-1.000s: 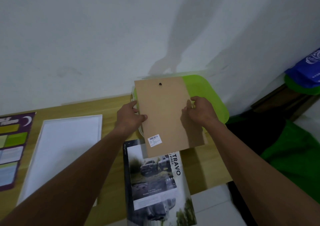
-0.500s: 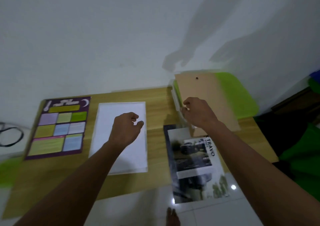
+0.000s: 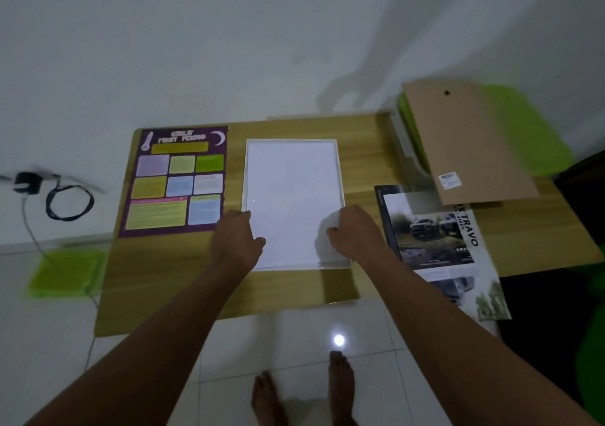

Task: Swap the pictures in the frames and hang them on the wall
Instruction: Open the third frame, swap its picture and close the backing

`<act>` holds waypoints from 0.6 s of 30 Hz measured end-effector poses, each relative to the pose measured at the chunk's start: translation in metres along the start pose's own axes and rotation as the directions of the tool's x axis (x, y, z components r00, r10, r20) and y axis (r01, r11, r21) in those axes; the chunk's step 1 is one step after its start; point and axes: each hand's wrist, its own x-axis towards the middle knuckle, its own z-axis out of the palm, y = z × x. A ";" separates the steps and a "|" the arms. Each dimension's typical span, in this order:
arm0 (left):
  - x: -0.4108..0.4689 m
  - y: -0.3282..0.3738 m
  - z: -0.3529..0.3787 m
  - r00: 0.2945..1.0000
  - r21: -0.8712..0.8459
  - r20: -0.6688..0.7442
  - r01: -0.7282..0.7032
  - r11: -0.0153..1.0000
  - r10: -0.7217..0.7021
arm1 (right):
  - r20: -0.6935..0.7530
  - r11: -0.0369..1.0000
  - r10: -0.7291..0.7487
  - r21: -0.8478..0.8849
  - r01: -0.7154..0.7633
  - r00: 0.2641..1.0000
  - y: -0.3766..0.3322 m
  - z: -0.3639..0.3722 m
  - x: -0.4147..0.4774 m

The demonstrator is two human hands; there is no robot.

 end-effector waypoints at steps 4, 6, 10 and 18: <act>-0.002 -0.002 0.008 0.999 0.010 -0.052 -0.002 1.000 0.003 | -0.069 1.000 0.021 0.004 -0.021 0.997 -0.003 0.013 0.001; -0.003 -0.003 0.009 0.998 0.012 -0.069 0.002 1.000 -0.001 | -0.097 0.999 0.037 0.024 -0.034 0.995 -0.005 0.015 0.003; -0.003 -0.003 0.012 0.997 0.011 -0.077 0.007 1.000 -0.006 | -0.107 0.995 0.068 0.083 -0.059 0.992 -0.007 0.017 0.007; -0.001 0.001 0.019 0.995 -0.037 -0.092 0.022 0.999 -0.025 | -0.158 0.960 0.148 0.259 -0.104 0.976 -0.001 0.015 0.010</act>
